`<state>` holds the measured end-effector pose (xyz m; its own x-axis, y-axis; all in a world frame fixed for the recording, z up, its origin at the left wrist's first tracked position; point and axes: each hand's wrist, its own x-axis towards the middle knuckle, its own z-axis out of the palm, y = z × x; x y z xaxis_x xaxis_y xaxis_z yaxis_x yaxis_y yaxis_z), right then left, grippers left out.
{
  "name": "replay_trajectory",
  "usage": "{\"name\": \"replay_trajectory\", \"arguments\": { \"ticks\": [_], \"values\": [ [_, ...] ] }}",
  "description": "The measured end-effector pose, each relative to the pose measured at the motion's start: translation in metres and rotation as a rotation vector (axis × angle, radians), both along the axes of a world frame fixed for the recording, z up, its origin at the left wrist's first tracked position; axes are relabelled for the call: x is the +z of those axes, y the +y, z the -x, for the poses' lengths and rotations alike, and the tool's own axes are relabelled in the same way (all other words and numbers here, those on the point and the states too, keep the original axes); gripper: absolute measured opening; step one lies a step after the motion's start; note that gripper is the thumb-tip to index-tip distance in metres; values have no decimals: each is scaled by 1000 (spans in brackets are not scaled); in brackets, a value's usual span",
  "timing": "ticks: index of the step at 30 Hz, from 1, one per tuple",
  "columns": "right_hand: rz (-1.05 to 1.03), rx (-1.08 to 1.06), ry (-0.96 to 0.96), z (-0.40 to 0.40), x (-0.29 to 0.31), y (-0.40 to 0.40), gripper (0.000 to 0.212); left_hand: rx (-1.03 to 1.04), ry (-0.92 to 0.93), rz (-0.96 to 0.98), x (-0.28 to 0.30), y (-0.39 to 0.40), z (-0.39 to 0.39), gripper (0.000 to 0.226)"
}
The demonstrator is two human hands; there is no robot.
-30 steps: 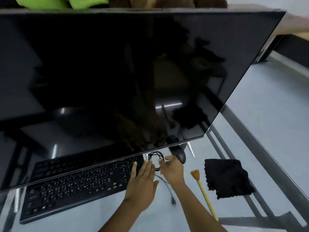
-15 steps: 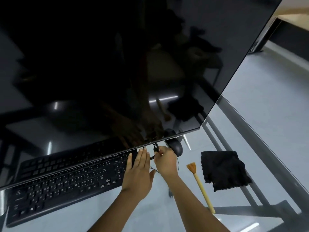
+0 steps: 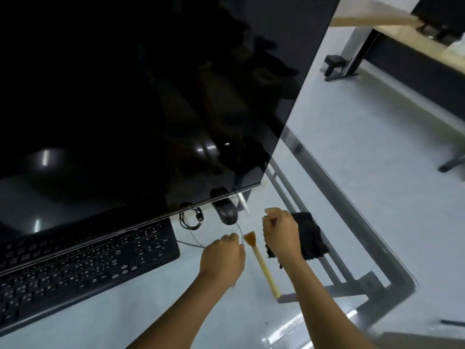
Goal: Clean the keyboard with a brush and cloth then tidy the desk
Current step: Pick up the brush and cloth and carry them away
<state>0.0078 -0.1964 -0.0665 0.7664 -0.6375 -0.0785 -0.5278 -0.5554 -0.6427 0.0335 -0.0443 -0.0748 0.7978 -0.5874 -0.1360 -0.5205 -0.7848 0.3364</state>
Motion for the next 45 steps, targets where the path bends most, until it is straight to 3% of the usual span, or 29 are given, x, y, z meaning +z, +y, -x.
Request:
{"name": "replay_trajectory", "arguments": {
  "ticks": [6,10,16,22,25,28,38,45],
  "values": [
    [194,-112,272,26,-4,-76,35,140,241,-70,-17,-60,6,45],
    [96,-228,499,34,-9,-98,58,198,301,-47,-23,-77,13,28],
    [-249,-214,402,31,-11,-110,42,293,378,-8,-14,-86,16,19],
    [-138,-10,278,38,25,-107,28,345,488,193,19,-83,19,18],
    [-53,5,215,44,70,-108,18,351,573,354,59,-84,20,18],
    [9,-5,161,45,110,-117,27,299,567,428,99,-91,17,31],
    [238,-160,-176,18,302,-157,26,39,365,674,287,-135,-12,31],
    [277,-12,-422,-62,420,-167,21,150,192,819,409,-147,-99,25]
  ]
}}
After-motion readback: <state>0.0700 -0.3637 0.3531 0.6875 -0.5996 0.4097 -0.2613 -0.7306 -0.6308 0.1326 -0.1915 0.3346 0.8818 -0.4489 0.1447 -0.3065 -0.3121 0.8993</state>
